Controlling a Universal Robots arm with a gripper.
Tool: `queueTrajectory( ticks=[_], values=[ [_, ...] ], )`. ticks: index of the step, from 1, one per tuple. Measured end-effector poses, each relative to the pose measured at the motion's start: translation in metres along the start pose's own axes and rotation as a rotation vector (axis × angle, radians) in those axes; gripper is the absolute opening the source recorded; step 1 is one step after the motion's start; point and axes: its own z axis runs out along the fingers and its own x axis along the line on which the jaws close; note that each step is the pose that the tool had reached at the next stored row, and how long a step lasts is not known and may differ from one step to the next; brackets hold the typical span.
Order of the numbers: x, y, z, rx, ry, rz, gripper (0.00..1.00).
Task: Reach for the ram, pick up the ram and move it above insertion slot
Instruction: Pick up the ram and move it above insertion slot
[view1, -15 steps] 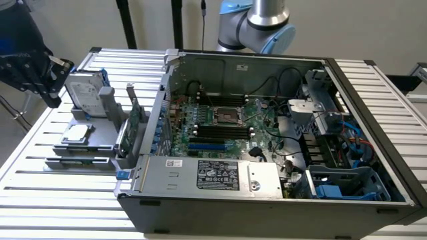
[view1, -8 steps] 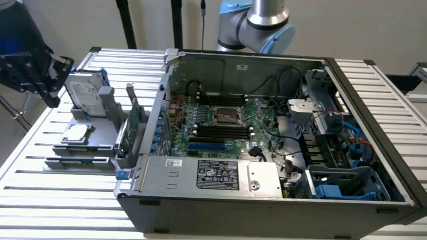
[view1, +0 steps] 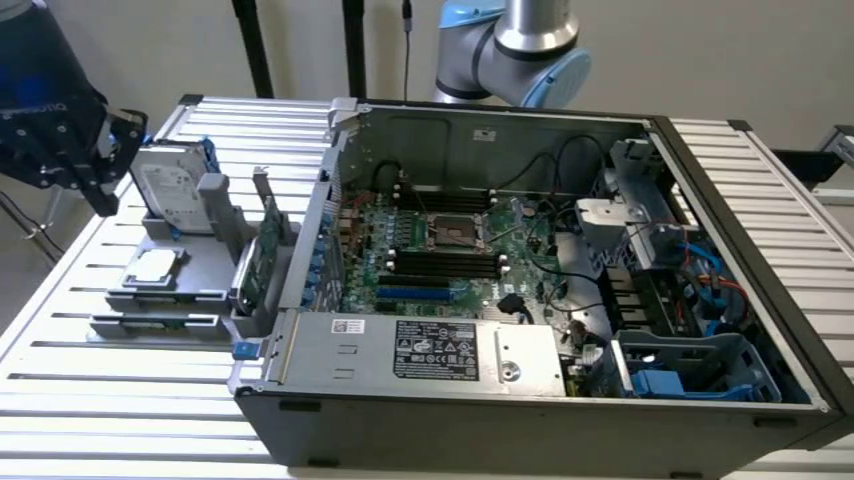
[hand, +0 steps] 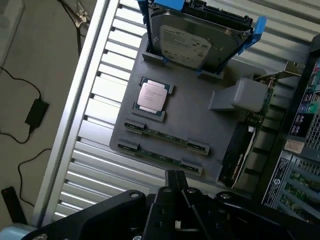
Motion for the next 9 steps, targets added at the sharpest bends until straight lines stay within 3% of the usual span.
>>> queueTrajectory(
  ticks=[9],
  values=[
    [0.0000,0.0000,0.0000,0.0011,0.0061,-0.164,0.11]
  ],
)
